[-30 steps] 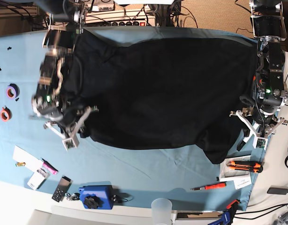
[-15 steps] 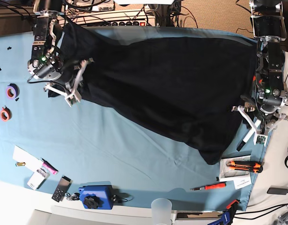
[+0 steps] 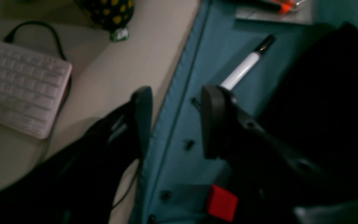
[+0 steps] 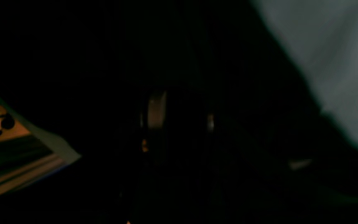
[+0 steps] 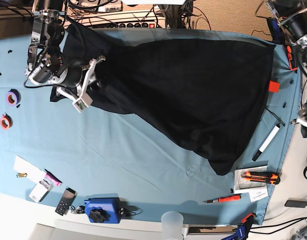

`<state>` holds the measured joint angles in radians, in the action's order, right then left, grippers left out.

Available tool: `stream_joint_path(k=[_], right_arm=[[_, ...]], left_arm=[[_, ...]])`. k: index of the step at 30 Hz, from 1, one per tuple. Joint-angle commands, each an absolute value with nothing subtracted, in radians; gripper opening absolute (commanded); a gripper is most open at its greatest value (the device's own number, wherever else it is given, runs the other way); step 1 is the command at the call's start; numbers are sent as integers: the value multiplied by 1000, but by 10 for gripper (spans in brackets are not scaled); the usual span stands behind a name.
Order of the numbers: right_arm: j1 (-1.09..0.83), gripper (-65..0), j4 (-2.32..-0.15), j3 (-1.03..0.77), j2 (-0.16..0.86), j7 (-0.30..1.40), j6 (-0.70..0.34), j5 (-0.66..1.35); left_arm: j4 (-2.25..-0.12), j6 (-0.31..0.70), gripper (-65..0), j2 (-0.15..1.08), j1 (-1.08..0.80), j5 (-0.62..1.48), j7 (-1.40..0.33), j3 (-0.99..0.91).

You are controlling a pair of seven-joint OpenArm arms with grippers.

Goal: Layout the t-shirt on the table in an organized manner, then fold the t-shirt properly
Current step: 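Drag the grasped shirt edge with the right gripper away from the left gripper, then release the shirt and reposition the right gripper along its edge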

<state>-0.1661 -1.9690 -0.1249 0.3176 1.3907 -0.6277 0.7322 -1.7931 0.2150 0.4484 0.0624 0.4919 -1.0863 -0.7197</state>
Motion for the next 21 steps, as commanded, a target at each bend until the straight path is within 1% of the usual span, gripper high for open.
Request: stream_joint_path(k=[1,3,7,8,9,11,13,15,21], right_arm=[[-154,-495,-1999,-130,329,1387,-651,753],[-155,-495,-2012,-130,329,1396,-698,788],[-148,-495,-2012,-133,330,1396,-698,772],[-145,-495,-2012,-134,330,1367,-681,744],[-140,-495,-2012,-135,329,1294,-649,707],[-125,-495,-2012,-135,324,1176,-551,590],[-98,-495,-2006,-132,321,1133,-443,440],[-68,-495,-1981,-132,321,1130,-381,354],[-1,-495,-1808,-120,321,1130,-371,344]], left_arm=[[-1810,224,-386,469,75,521,-1080,-751],[-1810,231,-386,469,63,562,-1081,-791],[-1810,246,-386,468,44,599,-1081,-812],[-1810,267,-386,468,44,614,-1081,-809],[-1809,287,-386,468,44,630,-1082,-807],[-1810,302,-386,468,44,671,-1082,-807],[-1809,316,-386,468,44,685,-1085,-807],[-1809,316,-386,468,44,685,-1085,-807],[-1809,316,-386,468,44,686,-1084,-807]])
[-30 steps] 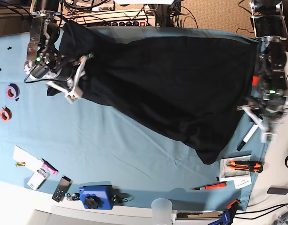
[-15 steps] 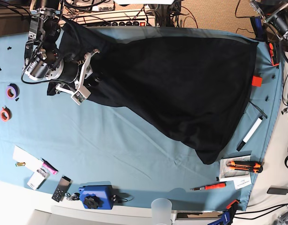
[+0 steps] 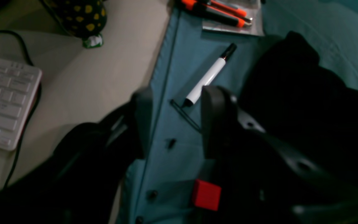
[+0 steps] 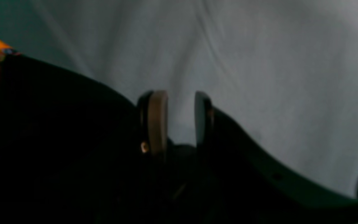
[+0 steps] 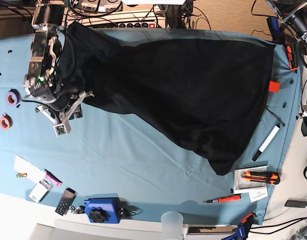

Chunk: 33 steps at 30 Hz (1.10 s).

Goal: Layout the t-shirt on the table in an organized manner, then fold the t-shirt properly
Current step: 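Release the shirt and reposition the right gripper along its edge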

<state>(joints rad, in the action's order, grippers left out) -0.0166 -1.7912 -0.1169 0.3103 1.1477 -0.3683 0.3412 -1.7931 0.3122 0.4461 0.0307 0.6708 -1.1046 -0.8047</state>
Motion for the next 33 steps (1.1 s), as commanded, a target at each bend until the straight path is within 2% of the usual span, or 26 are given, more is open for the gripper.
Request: stream_joint_path(k=[1,4,8,9,11,18,29,33], right_arm=[[10,-495,-1771,-112,321,1130,-371,344],[34,-495,-1678,-74,321,1142,-371,343],[36,-496,-1656,-4,321,1173,-371,343],[37,-512,-1656,12,321,1176,-371,343],[37,-650,-1656,33,321,1182,-371,342],[41,-650,-1723,38,322,1144,-381,252],[108,-650,-1817,37,322,1132,-382,289],[155,-650,-1817,37,331,1074,-380,188]], left_arm=[[-1809,316,-386,468,44,686,-1084,-807],[-1809,316,-386,468,44,689,-1084,-807],[-1809,316,-386,468,44,689,-1084,-807],[-1809,316,-386,468,44,689,-1084,-807],[-1809,316,-386,468,44,689,-1084,-807],[-1809,316,-386,467,44,689,-1084,-807],[-1809,316,-386,463,44,689,-1085,-807],[-1809,316,-386,462,44,706,-1085,-807]])
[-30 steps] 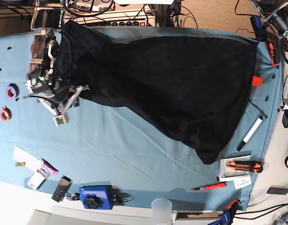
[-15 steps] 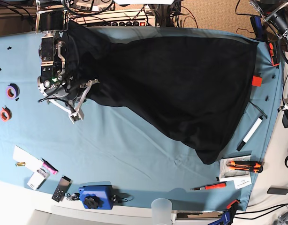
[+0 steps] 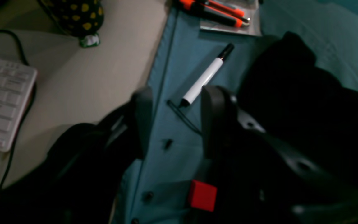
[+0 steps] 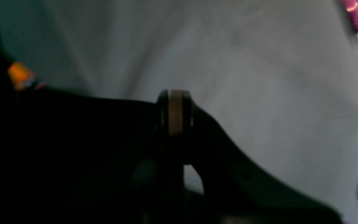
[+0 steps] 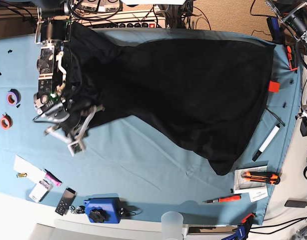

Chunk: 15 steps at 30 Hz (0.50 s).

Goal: Layout the t-shirt on the table in an organized manner, then fold the t-shirt properly
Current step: 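Release the shirt and reposition the right gripper along its edge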

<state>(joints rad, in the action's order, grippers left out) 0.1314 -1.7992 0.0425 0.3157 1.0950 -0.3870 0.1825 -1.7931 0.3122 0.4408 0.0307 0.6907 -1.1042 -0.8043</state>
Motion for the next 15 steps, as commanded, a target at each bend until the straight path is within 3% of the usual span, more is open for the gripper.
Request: stream_joint_path(k=[1,7,15], right_arm=[[170,-650,-1815,35,330,1051,-376,145],[329,-650,-1670,-9,330,923,-345,-4],[655,-650,-1184,-35,330,751,-347,-28]], left_arm=[[-1809,316,-386,462,44,718,-1085,-807],[-1809,317,-409,434,44,764,-1084,-741],[-1809,293,-412,401,53,622,-900,-419]])
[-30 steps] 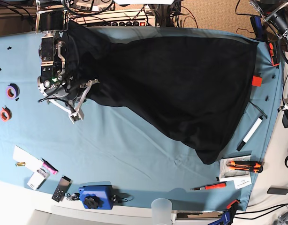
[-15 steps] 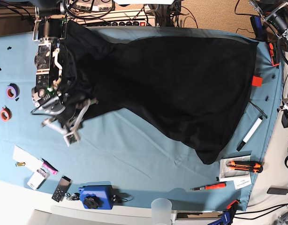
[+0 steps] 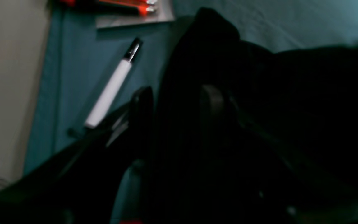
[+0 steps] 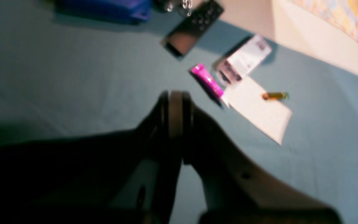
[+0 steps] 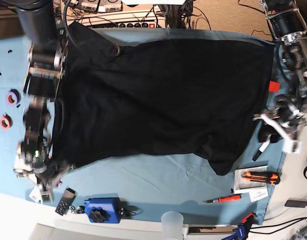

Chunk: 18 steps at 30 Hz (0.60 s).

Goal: Layout the t-shirt on the table in an organized manner, then fold the t-shirt properly
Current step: 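Release the shirt and reposition the right gripper along its edge, then grasp the shirt hem corners with both grippers and pull them apart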

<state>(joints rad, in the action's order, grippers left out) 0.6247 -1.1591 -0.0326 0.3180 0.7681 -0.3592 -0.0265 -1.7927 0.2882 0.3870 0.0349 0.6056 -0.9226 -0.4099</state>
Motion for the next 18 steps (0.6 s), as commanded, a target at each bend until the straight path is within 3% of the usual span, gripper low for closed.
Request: stream_joint_path(k=[1,8,12,18], right_arm=[[698,-650,-1114,-35,330,720,-347,-44],[917,-650,-821,-35,354,493,-292,-136],[949,-650,-805,-35,387,487,-252,-139],[897,-650,-805,-34,391,528,-295,-139]], left_arm=[[-1809,271,-412,401,60,589,-884,-373],[-1809,150,-412,391,131,371,-836,-118],[-1807,126,-412,355,162,324,-809,-70],[-1729,131,-412,301,226,325,-745,-68]])
